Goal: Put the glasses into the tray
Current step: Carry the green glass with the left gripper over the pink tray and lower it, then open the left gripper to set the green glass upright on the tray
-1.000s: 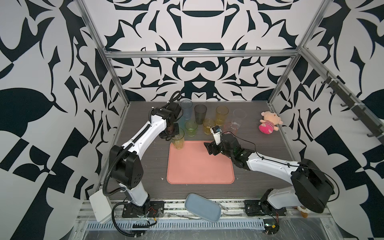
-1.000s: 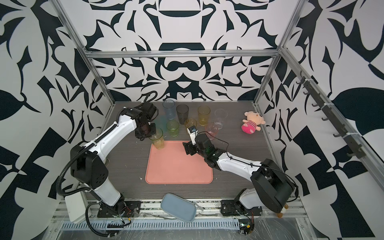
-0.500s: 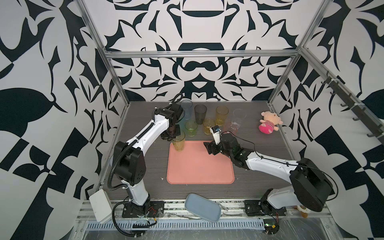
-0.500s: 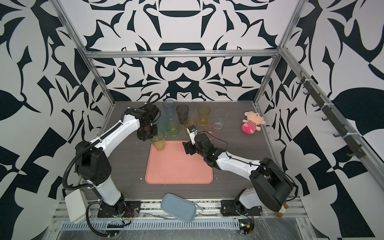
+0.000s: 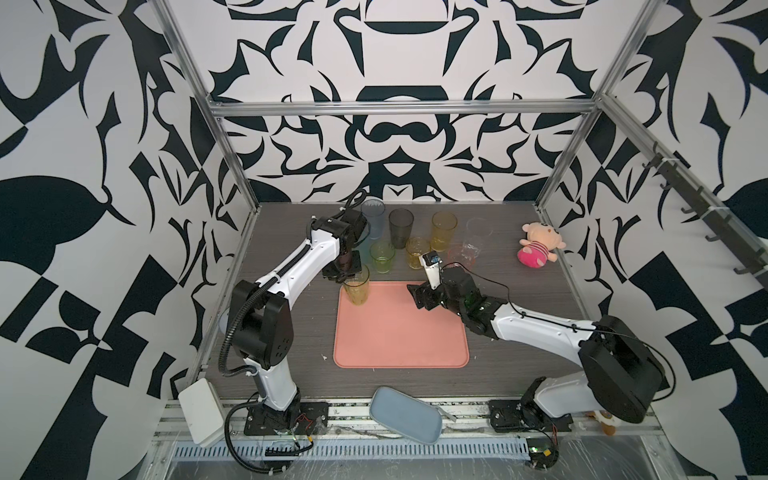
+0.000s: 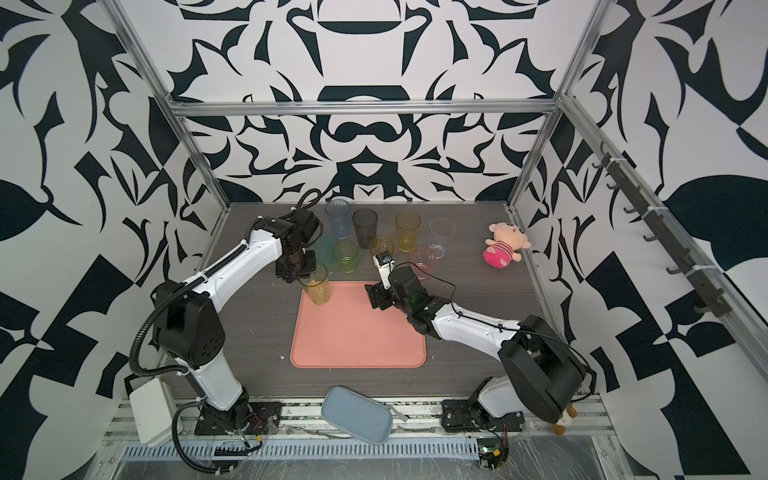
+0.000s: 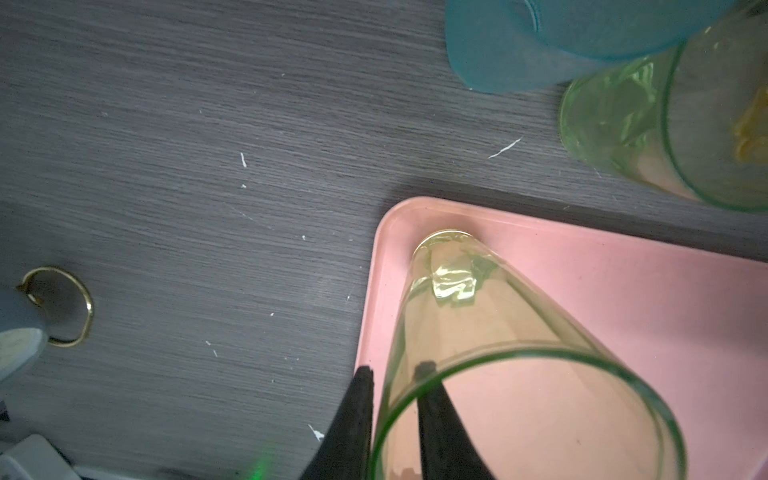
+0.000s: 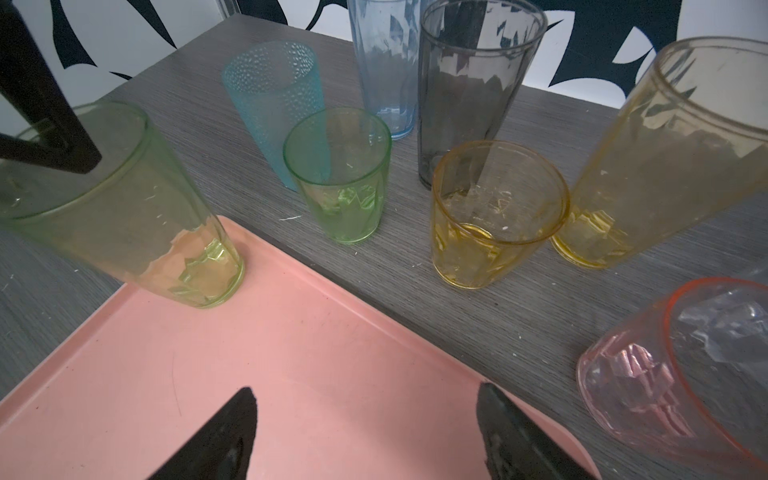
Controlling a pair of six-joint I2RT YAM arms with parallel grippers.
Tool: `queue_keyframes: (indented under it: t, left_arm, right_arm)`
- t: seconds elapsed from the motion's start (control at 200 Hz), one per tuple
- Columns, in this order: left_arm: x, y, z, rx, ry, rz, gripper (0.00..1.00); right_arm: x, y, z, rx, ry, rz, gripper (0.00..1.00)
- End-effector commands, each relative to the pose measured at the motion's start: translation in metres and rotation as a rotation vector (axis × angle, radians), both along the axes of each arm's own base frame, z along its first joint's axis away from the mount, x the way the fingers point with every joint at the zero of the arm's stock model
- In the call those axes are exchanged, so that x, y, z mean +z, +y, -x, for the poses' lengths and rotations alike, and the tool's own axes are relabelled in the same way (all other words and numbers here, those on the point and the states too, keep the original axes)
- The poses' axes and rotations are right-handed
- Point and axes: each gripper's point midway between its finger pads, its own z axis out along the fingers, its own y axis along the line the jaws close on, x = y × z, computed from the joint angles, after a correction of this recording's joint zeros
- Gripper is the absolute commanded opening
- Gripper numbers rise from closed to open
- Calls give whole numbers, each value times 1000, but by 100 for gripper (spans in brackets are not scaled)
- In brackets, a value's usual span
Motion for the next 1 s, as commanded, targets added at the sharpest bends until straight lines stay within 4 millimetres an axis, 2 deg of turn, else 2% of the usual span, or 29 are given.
queue_keyframes:
  t: [0.0,0.31,0.525,0.75,0.995]
  left_arm:
    - [17,0,5,0,-19,17,27]
    - [49,0,4,5,-93,50,37]
    - [81,1,-7,17,-187,63,41]
    - [115,-4,-44,-39,-311,33,48]
    - [129,-15,-88,-34,-412,37,53]
  right_arm:
    - [21,6,-6,-6,-43,-32,86]
    - [25,3,-5,-10,-54,-34,86]
    - [31,0,-1,-11,-84,-55,85]
    - [35,-4,-1,-25,-105,-65,85]
    - [38,-10,-1,-48,-126,-66,85]
